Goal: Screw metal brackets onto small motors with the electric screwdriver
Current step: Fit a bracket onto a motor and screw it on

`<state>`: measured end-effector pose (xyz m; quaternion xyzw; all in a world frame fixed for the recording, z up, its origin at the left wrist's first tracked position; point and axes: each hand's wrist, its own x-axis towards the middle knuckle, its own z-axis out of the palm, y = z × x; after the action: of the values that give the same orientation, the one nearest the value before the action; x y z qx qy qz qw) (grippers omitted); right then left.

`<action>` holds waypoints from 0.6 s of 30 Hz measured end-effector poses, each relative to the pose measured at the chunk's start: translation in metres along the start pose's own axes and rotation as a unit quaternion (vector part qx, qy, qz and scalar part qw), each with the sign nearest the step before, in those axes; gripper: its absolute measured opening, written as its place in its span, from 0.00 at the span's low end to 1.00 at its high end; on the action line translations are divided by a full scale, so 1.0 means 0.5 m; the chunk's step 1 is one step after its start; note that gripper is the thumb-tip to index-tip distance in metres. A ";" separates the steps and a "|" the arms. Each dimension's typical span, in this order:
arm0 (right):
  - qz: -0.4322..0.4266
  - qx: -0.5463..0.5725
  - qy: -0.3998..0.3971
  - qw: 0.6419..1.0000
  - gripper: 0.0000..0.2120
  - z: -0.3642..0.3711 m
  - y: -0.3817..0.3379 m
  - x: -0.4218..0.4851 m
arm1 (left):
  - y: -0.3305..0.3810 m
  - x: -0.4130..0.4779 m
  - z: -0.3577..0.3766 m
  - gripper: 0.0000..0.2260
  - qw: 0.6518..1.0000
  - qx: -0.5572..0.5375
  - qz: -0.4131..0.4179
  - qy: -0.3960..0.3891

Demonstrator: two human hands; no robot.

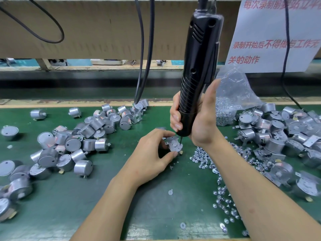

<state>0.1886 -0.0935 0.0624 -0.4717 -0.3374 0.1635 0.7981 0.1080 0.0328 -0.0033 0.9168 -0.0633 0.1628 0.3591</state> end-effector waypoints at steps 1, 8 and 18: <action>0.000 0.001 -0.002 1.000 0.40 0.001 0.000 0.000 | 0.000 0.000 0.000 0.17 1.000 0.001 0.002 0.000; 0.006 0.001 -0.005 1.000 0.42 0.004 0.004 -0.001 | 0.001 0.002 -0.001 0.16 1.000 0.002 0.006 -0.002; 0.025 0.013 -0.021 0.999 0.39 0.010 0.016 -0.006 | 0.003 0.002 0.000 0.14 1.000 0.001 0.007 0.002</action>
<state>0.1834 -0.0882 0.0561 -0.4660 -0.3402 0.1978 0.7925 0.1086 0.0318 -0.0019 0.9162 -0.0684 0.1674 0.3575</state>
